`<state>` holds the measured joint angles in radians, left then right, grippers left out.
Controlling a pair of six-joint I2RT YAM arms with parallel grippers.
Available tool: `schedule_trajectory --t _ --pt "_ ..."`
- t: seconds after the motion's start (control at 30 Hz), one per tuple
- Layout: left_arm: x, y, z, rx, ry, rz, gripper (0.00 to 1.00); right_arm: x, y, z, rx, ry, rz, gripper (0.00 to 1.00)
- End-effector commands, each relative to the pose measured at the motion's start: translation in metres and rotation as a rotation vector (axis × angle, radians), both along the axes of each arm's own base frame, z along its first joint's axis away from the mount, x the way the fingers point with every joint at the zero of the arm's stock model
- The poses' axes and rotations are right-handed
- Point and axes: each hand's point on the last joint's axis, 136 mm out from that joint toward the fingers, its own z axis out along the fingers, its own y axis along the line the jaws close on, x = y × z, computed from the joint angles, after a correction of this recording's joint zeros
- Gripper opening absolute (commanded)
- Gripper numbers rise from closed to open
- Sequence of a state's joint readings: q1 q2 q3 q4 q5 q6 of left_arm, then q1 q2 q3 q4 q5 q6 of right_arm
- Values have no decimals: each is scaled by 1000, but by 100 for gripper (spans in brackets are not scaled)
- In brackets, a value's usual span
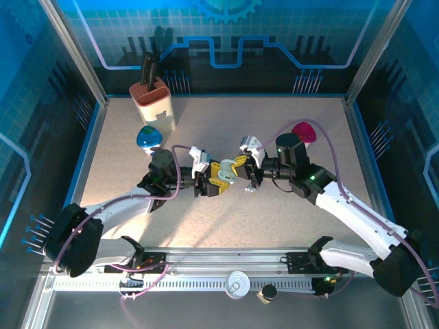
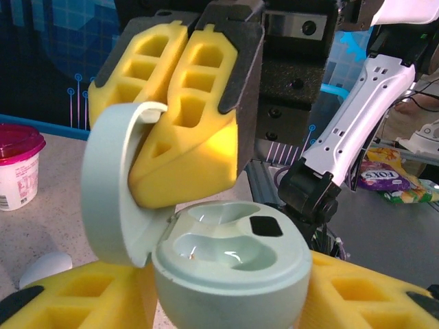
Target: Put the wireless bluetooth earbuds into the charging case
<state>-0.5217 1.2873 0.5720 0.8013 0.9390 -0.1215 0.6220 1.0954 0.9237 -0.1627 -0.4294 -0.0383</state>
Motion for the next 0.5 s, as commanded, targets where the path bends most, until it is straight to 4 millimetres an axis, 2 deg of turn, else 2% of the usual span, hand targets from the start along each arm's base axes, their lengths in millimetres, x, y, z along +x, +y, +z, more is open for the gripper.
schedule_trajectory --t 0.0,0.17,0.47 --pt "4 -3 11 -20 -19 2 54 -1 2 16 17 -79 2 0" --pt "5 -3 10 -19 -5 11 57 -1 4 15 14 -84 4 0" --pt "8 -4 14 -36 8 16 57 -1 5 12 -2 -86 5 0"
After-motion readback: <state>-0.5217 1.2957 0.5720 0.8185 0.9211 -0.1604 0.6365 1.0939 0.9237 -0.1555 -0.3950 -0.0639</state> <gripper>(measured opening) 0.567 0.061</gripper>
